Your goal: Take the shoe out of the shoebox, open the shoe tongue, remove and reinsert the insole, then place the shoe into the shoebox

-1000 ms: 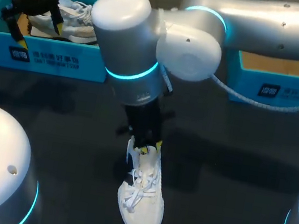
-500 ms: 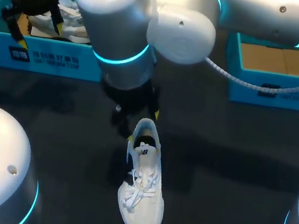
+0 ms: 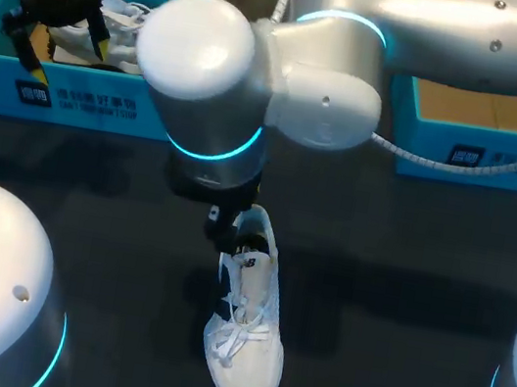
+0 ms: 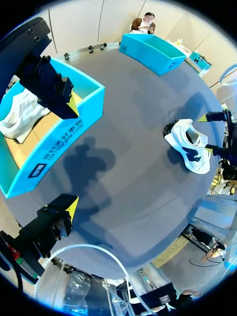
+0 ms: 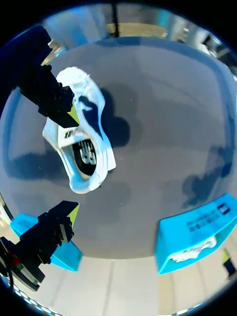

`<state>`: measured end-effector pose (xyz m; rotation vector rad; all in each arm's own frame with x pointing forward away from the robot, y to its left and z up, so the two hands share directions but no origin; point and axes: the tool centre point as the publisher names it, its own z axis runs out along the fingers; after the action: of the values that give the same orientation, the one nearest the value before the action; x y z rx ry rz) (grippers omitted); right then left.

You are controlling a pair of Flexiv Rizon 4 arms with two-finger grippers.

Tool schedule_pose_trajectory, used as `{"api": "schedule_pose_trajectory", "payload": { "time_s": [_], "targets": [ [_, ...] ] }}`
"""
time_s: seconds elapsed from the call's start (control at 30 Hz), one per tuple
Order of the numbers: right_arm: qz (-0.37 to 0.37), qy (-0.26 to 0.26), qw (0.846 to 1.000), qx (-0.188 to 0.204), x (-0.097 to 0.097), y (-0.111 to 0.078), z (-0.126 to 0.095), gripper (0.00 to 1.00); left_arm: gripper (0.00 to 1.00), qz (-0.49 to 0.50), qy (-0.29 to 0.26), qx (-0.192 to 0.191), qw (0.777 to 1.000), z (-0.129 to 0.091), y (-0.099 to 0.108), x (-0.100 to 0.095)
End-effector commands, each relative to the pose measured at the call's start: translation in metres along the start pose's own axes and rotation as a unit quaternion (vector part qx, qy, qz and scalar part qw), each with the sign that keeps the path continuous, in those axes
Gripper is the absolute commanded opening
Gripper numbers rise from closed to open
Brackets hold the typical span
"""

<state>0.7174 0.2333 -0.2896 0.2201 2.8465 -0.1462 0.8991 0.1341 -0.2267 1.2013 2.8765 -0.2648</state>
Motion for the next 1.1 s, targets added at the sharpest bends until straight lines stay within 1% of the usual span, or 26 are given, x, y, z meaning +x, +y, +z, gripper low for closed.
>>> {"api": "schedule_pose_trajectory", "payload": {
  "time_s": [0.03,0.13,0.27,0.3,0.37,0.4,0.47,0.5,0.57,0.6,0.67,0.7,0.9,0.93,0.97,1.03,1.07,1.1],
  "targets": [
    [-0.127,-0.007,0.988,-0.092,-0.012,-0.012,0.015,1.00,1.00,0.000,0.001,-0.001,1.000,0.000,0.000,0.000],
    [-0.132,0.003,0.986,-0.103,-0.020,-0.012,0.026,1.00,1.00,0.000,0.001,-0.001,1.000,0.000,0.000,0.000],
    [-0.132,0.008,0.985,-0.113,-0.024,-0.008,0.036,1.00,1.00,0.000,0.001,-0.001,1.000,0.000,0.000,0.000],
    [-0.131,0.018,0.986,-0.102,-0.026,-0.005,0.042,1.00,1.00,0.000,0.001,-0.001,1.000,0.000,0.000,0.000],
    [-0.129,0.018,0.986,-0.103,-0.029,-0.003,0.046,1.00,1.00,0.000,0.001,-0.001,1.000,0.000,0.000,0.000],
    [-0.125,0.026,0.988,-0.091,-0.031,0.000,0.049,1.00,1.00,0.000,0.001,-0.001,1.000,0.000,0.000,0.000],
    [-0.126,0.024,0.987,-0.094,-0.035,0.004,0.052,1.00,1.00,0.000,0.001,-0.001,1.000,0.000,0.000,0.000],
    [-0.125,0.029,0.988,-0.082,-0.037,0.005,0.054,1.00,1.00,0.000,0.001,-0.001,1.000,0.000,0.000,0.000],
    [-0.126,0.033,0.988,-0.081,-0.039,0.007,0.057,1.00,1.00,0.000,0.001,-0.001,1.000,0.000,0.000,0.000],
    [-0.125,0.039,0.989,-0.071,-0.040,0.008,0.058,1.00,1.00,0.000,0.001,-0.001,1.000,0.000,0.000,0.000],
    [-0.126,0.039,0.989,-0.074,-0.041,0.010,0.059,1.00,1.00,0.000,0.001,-0.001,1.000,0.000,0.000,0.000],
    [-0.133,0.045,0.988,-0.062,-0.042,0.012,0.064,1.00,1.00,0.000,0.001,-0.001,1.000,0.000,0.000,0.000],
    [-0.137,0.053,0.987,-0.059,-0.045,0.015,0.078,1.00,1.00,0.000,0.001,-0.001,1.000,0.000,0.000,0.000],
    [-0.138,0.054,0.987,-0.059,-0.046,0.016,0.083,1.00,1.00,0.000,0.001,-0.001,1.000,0.000,0.000,0.000],
    [-0.138,0.055,0.987,-0.060,-0.046,0.016,0.084,1.00,1.00,0.000,0.001,-0.001,1.000,0.000,0.000,0.000],
    [-0.141,0.059,0.986,-0.071,-0.048,0.016,0.094,1.00,1.00,0.000,0.001,-0.001,1.000,0.000,0.000,0.000],
    [-0.141,0.059,0.986,-0.071,-0.048,0.016,0.094,1.00,1.00,0.000,0.001,-0.001,1.000,0.000,0.000,0.000],
    [-0.143,0.058,0.985,-0.072,-0.047,0.016,0.098,1.00,1.00,0.000,0.001,-0.001,1.000,0.000,0.000,0.000]
  ]
}}
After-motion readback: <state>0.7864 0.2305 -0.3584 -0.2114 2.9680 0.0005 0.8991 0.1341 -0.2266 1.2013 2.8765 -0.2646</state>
